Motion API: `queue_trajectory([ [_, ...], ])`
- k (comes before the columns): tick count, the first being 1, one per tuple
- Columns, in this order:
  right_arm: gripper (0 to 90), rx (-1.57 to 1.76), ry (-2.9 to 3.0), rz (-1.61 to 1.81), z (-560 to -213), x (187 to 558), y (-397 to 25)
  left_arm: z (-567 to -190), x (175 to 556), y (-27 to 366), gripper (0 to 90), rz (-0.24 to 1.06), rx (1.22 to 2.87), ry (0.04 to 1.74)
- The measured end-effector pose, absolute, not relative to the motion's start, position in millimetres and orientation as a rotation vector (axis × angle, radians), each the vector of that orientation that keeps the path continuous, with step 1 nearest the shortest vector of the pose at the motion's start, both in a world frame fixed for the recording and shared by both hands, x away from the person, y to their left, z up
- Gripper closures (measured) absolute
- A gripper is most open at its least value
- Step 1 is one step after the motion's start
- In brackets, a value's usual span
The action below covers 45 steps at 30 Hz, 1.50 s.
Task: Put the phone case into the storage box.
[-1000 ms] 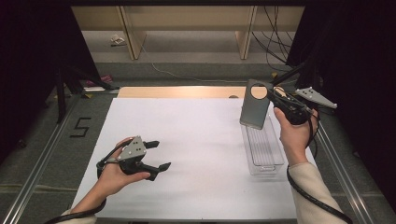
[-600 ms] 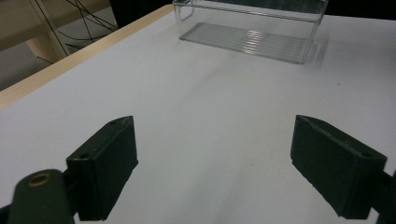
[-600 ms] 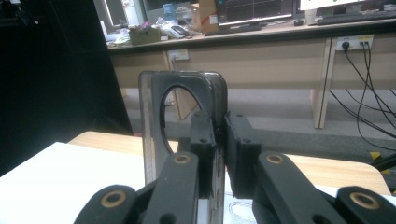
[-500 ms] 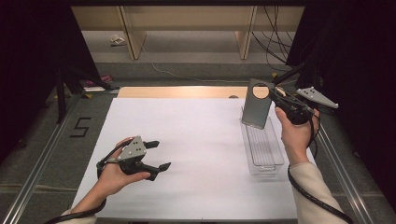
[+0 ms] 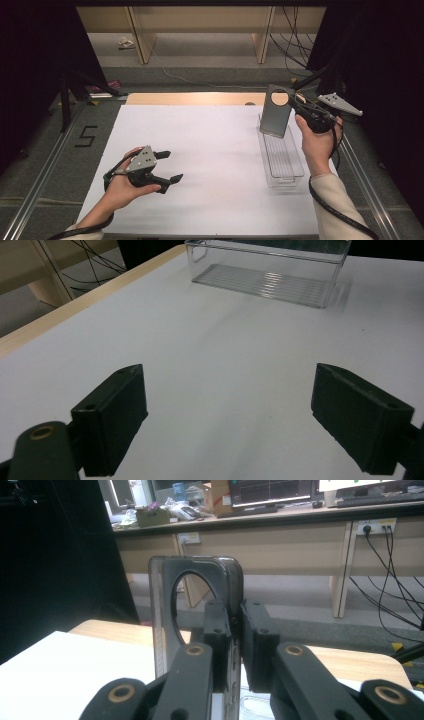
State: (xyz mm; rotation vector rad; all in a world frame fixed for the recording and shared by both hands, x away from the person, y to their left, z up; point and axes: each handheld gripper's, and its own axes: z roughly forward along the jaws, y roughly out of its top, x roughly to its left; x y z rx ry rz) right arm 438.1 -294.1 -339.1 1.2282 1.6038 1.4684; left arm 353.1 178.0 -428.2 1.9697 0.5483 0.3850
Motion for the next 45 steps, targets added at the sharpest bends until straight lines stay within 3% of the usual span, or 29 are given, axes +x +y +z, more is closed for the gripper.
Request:
queue_trajectory([
  [45, 82.9, 1.233, 1.592, 1.44, -341.9, 442.6, -299.9, -428.9, 353.8, 177.7, 14.0, 0.381, 1.969, 0.549],
])
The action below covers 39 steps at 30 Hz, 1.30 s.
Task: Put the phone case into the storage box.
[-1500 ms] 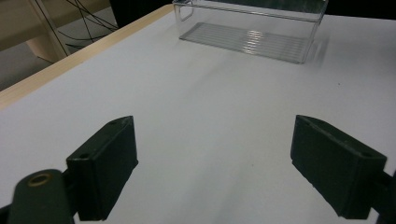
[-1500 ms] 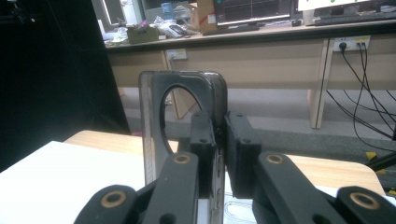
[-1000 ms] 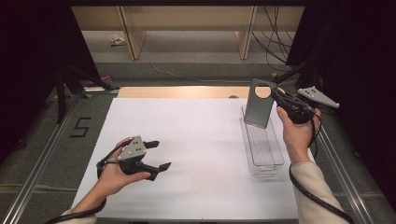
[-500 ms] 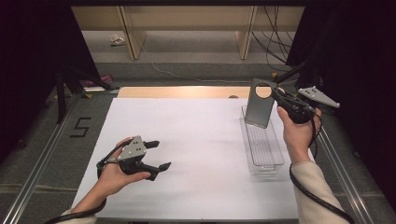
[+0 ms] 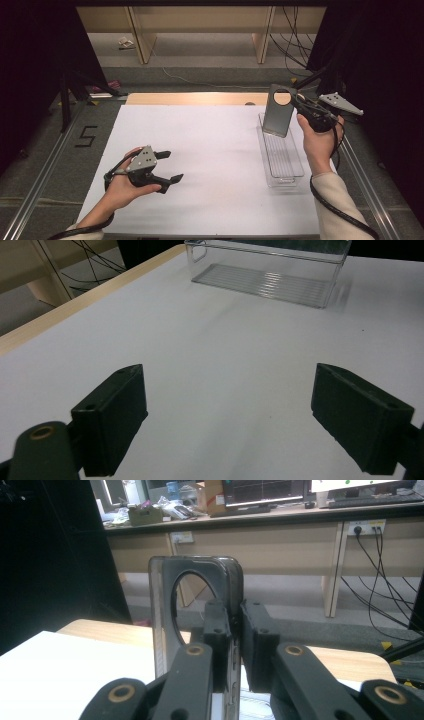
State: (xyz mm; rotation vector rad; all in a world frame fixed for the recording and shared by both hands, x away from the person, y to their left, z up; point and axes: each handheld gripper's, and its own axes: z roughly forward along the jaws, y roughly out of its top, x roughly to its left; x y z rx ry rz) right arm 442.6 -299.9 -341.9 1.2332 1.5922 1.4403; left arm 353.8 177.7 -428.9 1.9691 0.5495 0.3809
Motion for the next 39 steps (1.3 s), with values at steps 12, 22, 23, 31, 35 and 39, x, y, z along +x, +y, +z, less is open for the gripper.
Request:
queue_trajectory([
  [12, 82.9, 1.233, 1.591, 1.436, -342.3, 444.3, -301.3, -428.8, 353.8, 177.7, 14.1, 0.381, 1.97, 0.549],
  [22, 82.9, 1.231, 1.59, 1.428, -342.5, 446.4, -302.8, -429.0, 353.9, 177.7, 14.1, 0.383, 1.971, 0.549],
  [23, 82.9, 1.231, 1.589, 1.428, -342.7, 446.7, -302.8, -428.9, 353.9, 177.7, 14.0, 0.383, 1.97, 0.549],
  [31, 82.9, 1.228, 1.591, 1.426, -342.6, 447.9, -302.2, -428.8, 353.9, 177.7, 14.0, 0.382, 1.97, 0.55],
  [35, 82.9, 1.227, 1.592, 1.425, -342.7, 448.7, -301.6, -428.8, 354.0, 177.9, 14.0, 0.384, 1.97, 0.55],
  [39, 82.9, 1.227, 1.592, 1.423, -342.9, 449.5, -301.4, -428.7, 354.1, 178.0, 14.1, 0.384, 1.969, 0.55],
])
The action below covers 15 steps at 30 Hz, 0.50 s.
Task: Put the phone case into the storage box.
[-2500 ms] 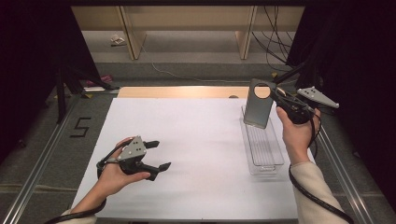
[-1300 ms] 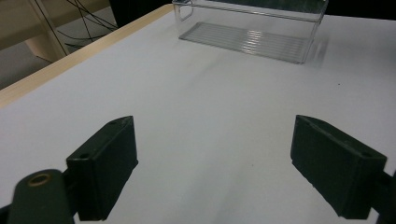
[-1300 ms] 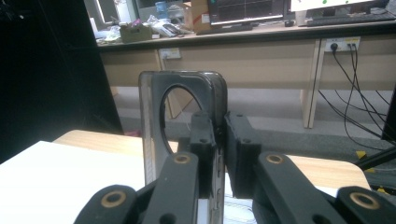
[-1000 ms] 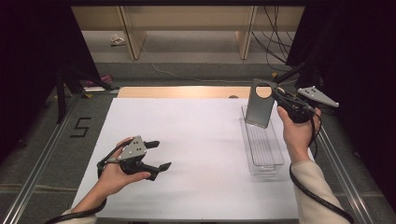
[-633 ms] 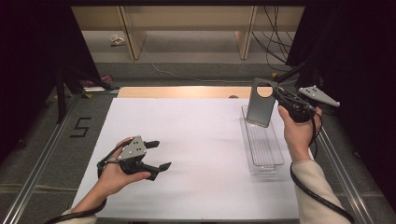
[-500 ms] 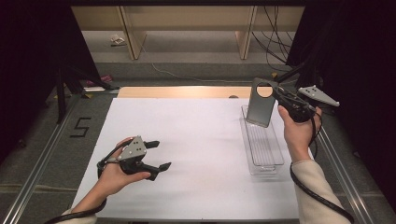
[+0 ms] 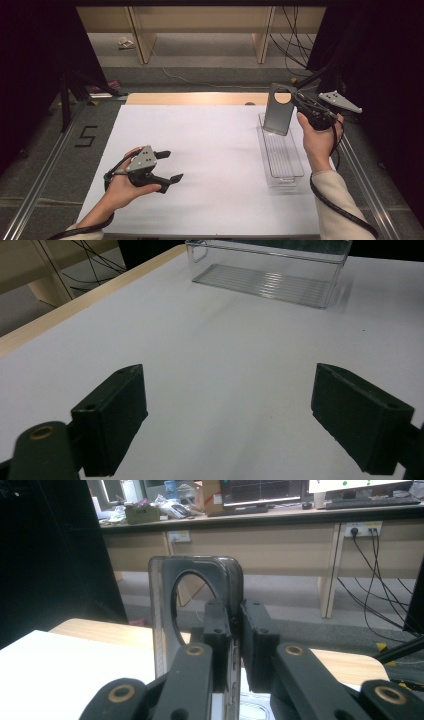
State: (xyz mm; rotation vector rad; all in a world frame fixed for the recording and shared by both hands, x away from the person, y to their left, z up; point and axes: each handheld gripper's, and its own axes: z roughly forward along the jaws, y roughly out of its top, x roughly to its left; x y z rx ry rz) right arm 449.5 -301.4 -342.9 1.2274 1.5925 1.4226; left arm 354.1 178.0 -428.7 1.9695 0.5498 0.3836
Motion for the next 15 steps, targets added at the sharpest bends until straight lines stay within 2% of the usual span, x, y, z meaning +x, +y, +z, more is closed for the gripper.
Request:
queue_trajectory([
  [15, 82.9, 1.226, 1.594, 1.418, -343.8, 453.3, -300.8, -428.7, 354.1, 178.2, 14.0, 0.384, 1.968, 0.553],
])
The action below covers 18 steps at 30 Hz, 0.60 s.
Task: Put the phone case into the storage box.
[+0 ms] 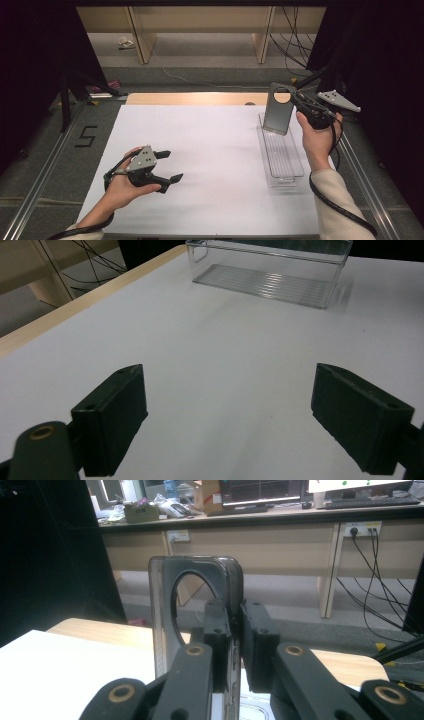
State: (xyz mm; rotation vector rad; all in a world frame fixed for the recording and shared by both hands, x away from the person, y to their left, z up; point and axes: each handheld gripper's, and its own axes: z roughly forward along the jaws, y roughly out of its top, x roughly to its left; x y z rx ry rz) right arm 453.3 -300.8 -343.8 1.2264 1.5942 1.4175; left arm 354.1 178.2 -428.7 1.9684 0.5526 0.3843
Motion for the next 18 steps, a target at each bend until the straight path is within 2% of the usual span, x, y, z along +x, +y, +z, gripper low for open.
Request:
queue_trajectory([
  [18, 82.9, 1.231, 1.594, 1.409, -346.0, 458.4, -301.4, -428.8, 354.2, 178.3, 14.1, 0.385, 1.969, 0.554],
])
